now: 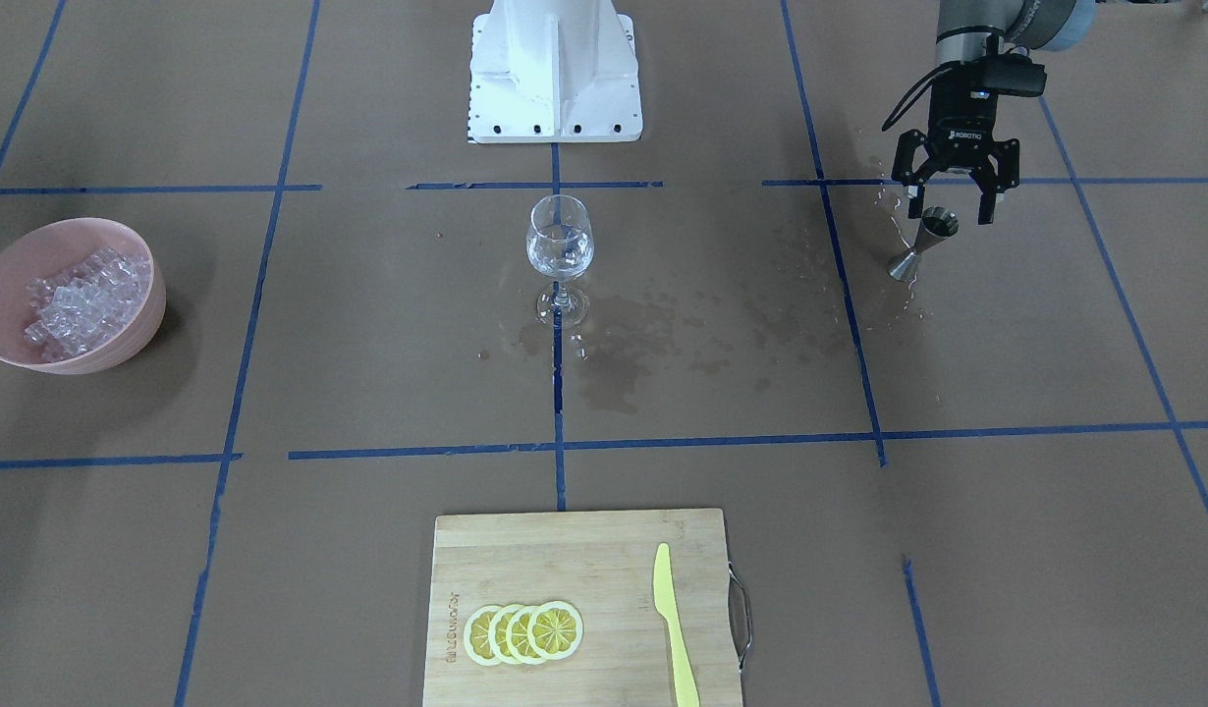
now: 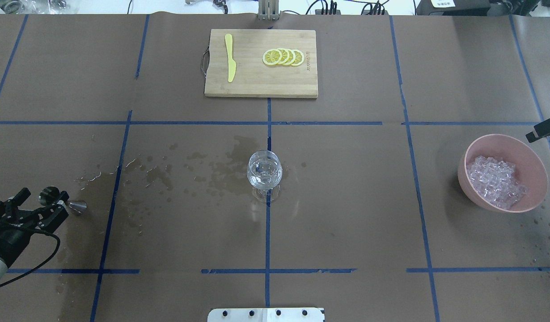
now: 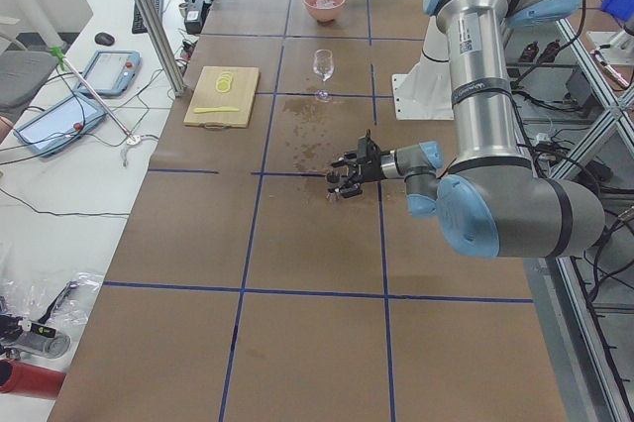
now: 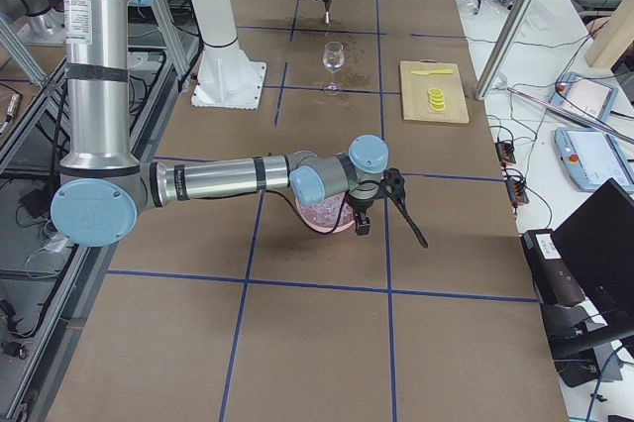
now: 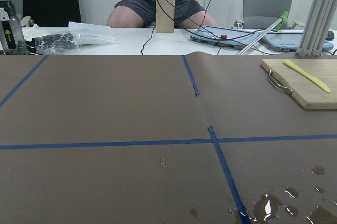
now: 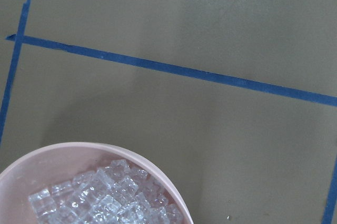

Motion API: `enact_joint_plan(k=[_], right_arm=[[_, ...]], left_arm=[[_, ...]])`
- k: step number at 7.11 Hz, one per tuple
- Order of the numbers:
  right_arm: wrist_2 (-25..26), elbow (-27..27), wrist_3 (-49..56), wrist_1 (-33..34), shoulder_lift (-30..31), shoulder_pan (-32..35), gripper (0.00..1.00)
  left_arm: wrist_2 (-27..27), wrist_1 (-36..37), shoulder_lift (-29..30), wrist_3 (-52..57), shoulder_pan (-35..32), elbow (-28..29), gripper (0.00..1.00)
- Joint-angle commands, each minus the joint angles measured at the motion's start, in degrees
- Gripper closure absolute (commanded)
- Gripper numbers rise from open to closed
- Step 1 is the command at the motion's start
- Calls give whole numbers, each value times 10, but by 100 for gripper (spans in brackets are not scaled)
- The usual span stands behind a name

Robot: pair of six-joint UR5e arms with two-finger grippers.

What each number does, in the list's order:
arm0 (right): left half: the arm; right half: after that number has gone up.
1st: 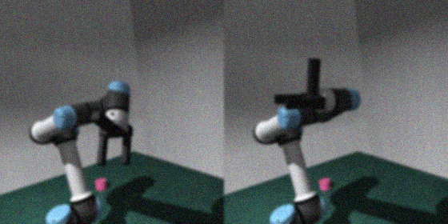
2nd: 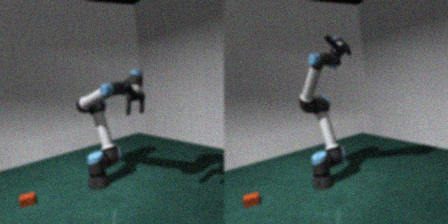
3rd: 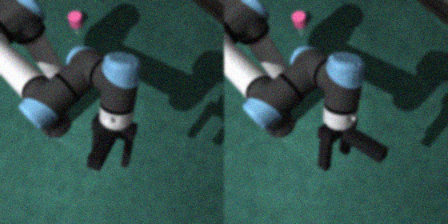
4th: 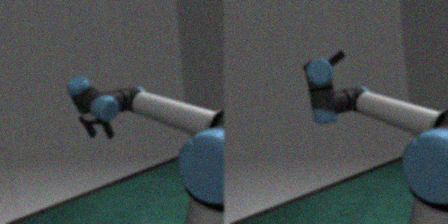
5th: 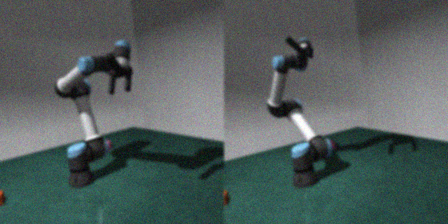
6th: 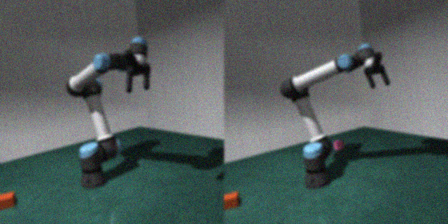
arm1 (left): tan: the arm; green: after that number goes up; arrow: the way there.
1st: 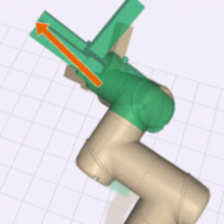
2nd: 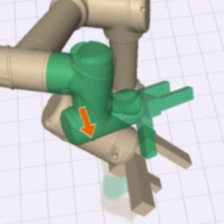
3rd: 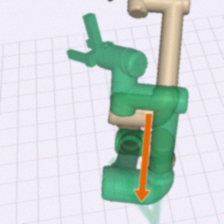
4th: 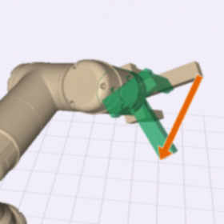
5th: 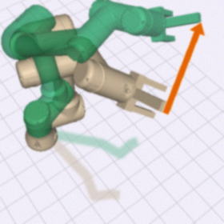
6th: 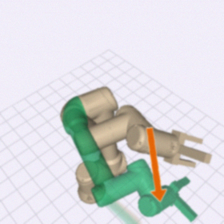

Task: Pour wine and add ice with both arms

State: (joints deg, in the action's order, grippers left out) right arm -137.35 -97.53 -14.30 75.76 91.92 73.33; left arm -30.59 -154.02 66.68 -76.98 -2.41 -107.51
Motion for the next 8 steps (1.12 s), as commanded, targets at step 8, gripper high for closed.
enact_joint_plan(k=[8], right_arm=[[1, 2, 1, 0, -2, 0, 0]], left_arm=[[58, -10, 76, -10, 4, 113, 11]])
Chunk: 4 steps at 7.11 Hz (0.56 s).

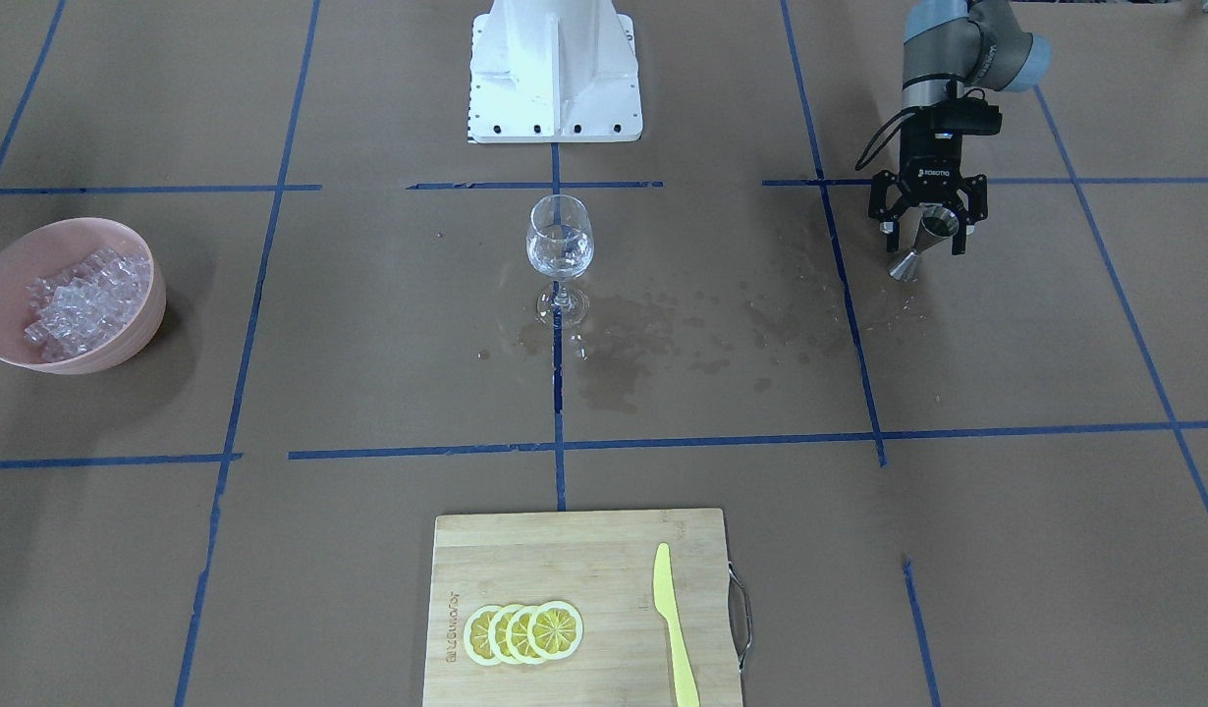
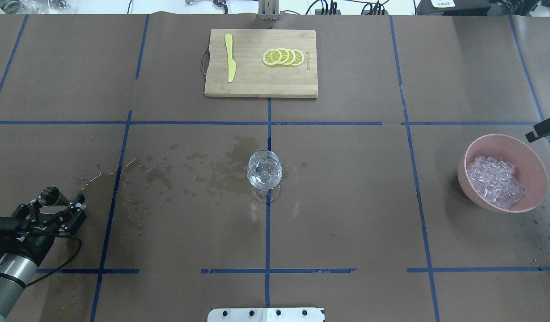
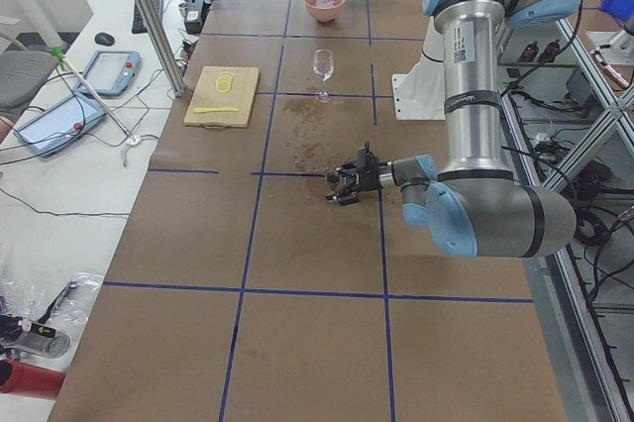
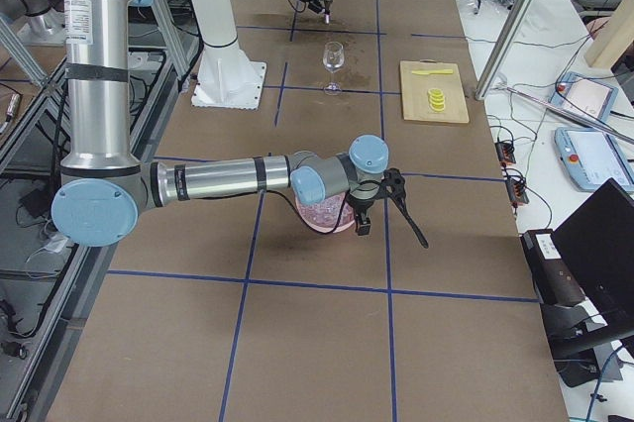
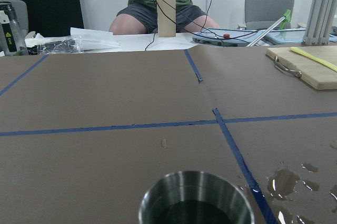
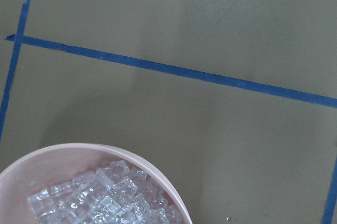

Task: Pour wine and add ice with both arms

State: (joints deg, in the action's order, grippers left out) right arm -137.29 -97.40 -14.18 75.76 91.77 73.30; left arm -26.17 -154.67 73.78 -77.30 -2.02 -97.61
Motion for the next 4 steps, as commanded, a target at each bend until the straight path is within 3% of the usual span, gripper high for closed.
enact_joint_plan(k=[1, 4], right_arm=[[0, 0, 0, 0, 0, 1, 0], [1, 0, 0, 0, 0, 0, 0]], left_arm=[[18, -11, 13, -18, 0, 23, 11], [19, -11, 15, -19, 0, 29, 17]])
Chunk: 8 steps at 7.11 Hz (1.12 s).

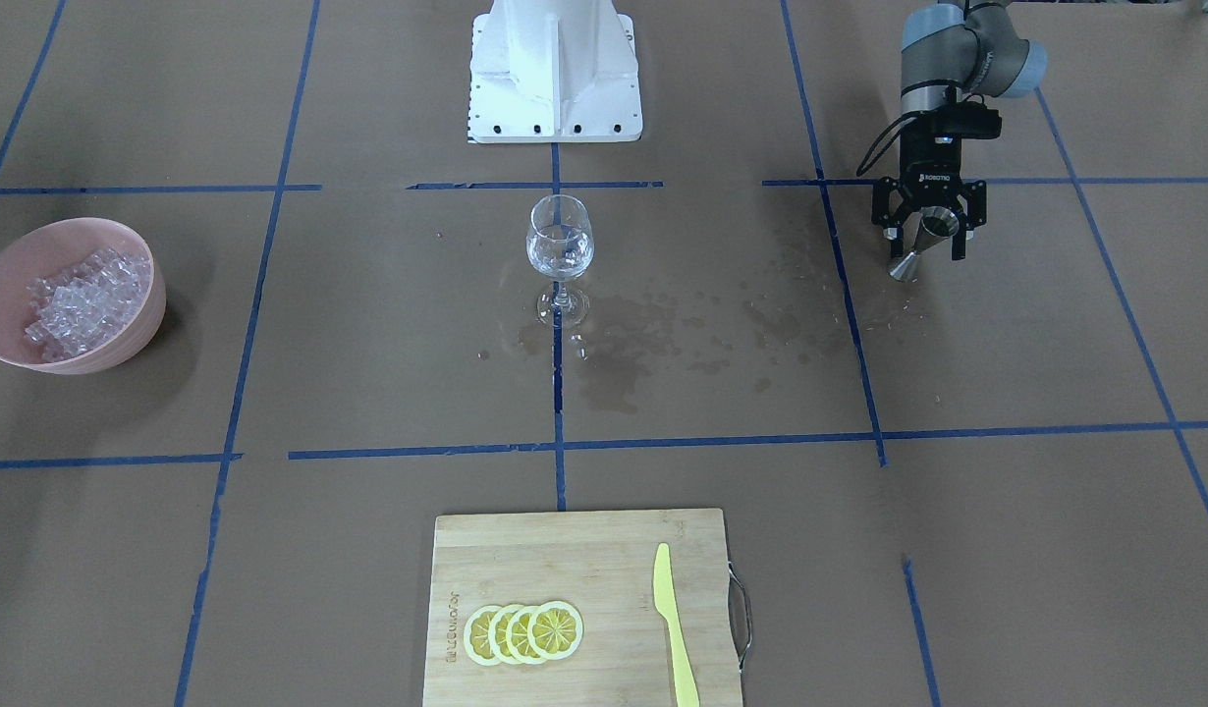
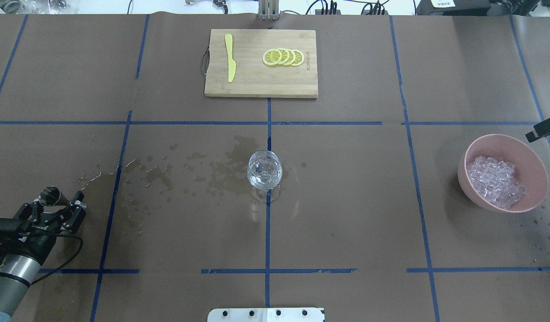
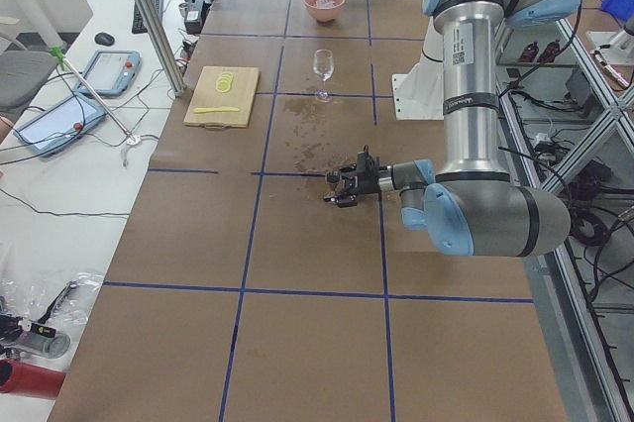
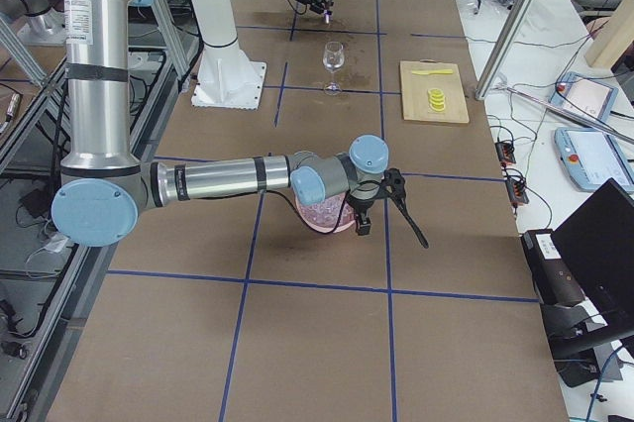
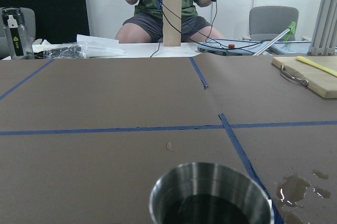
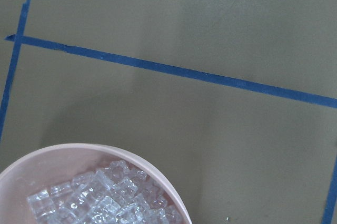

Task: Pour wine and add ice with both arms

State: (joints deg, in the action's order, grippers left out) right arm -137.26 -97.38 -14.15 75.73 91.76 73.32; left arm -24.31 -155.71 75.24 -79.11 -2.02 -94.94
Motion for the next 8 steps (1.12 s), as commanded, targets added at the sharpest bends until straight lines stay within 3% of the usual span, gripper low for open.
enact_joint_plan(k=[1, 4, 8], right_arm=[[0, 0, -2, 0, 0, 0, 0], [1, -1, -6, 0, 0, 0, 0], [1, -1, -6, 0, 0, 0, 0]], left_arm=[[1, 0, 4, -1, 1, 12, 21], [1, -1, 5, -1, 10, 13, 43], [1, -4, 5, -1, 25, 13, 59]])
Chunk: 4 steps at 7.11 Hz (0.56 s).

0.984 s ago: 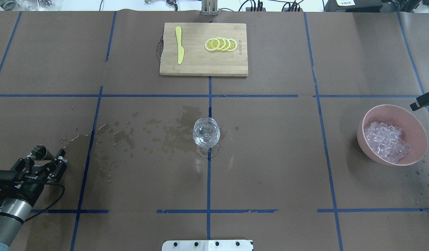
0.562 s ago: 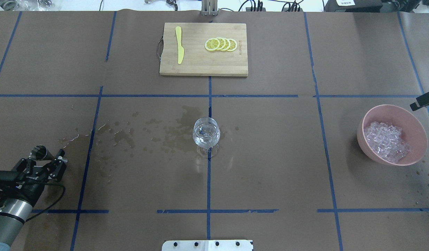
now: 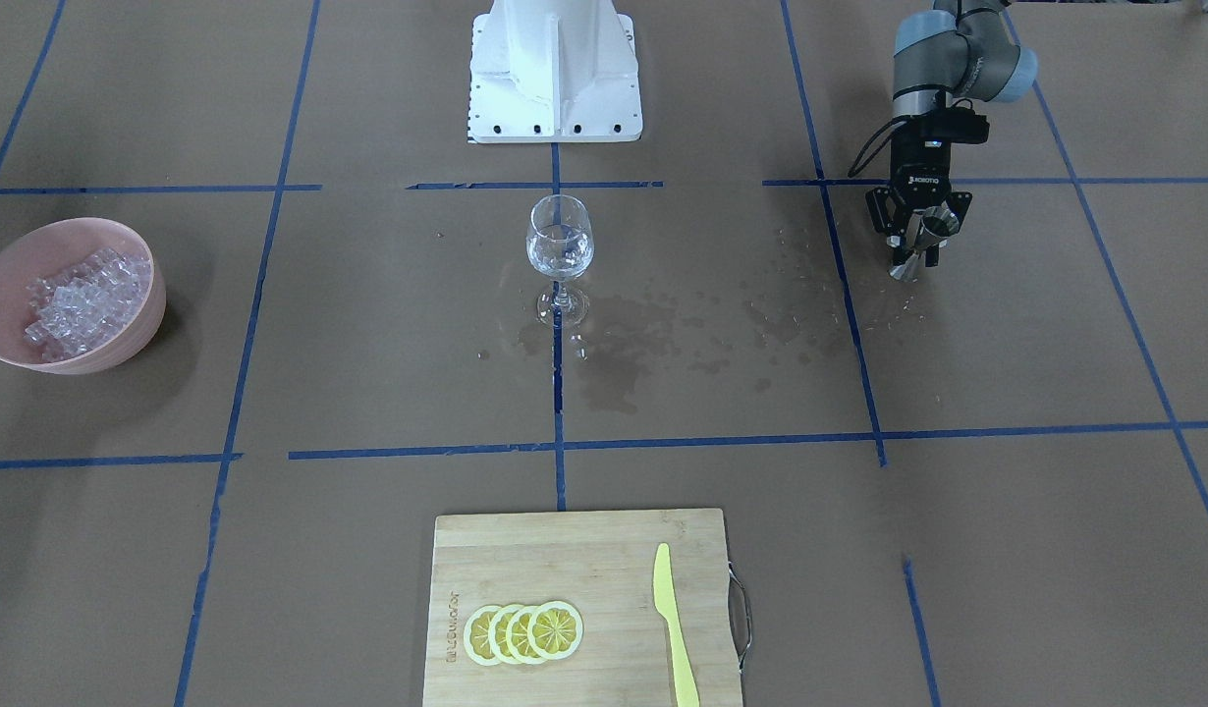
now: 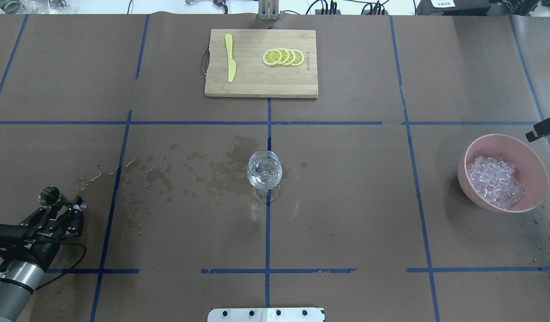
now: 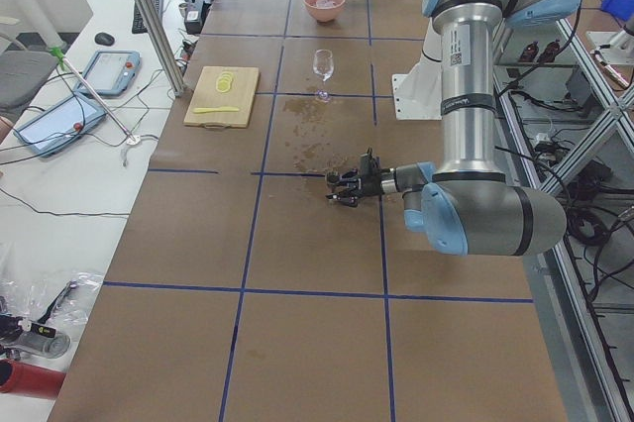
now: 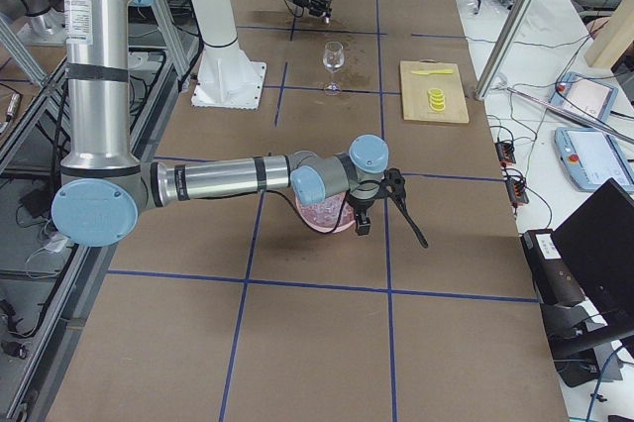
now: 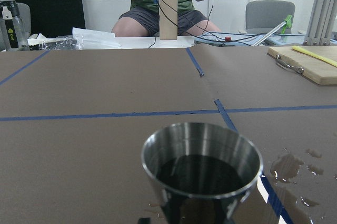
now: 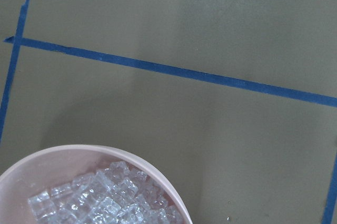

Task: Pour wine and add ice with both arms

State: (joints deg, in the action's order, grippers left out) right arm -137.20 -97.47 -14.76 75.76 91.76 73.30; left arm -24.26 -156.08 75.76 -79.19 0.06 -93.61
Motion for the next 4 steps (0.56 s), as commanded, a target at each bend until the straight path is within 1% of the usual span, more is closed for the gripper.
enact_joint_plan(k=[1, 2, 3, 4], right_arm=[[0, -1, 0, 0, 0, 0, 0], [0, -2, -1, 0, 0, 0, 0], [0, -4, -1, 0, 0, 1, 0], [-1, -4, -1, 0, 0, 1, 0]], left_arm=[[0, -1, 0, 0, 5, -1, 63], [0, -2, -1, 0, 4, -3, 65], [3, -9, -1, 1, 4, -6, 65], [10, -15, -3, 1, 4, -6, 58]])
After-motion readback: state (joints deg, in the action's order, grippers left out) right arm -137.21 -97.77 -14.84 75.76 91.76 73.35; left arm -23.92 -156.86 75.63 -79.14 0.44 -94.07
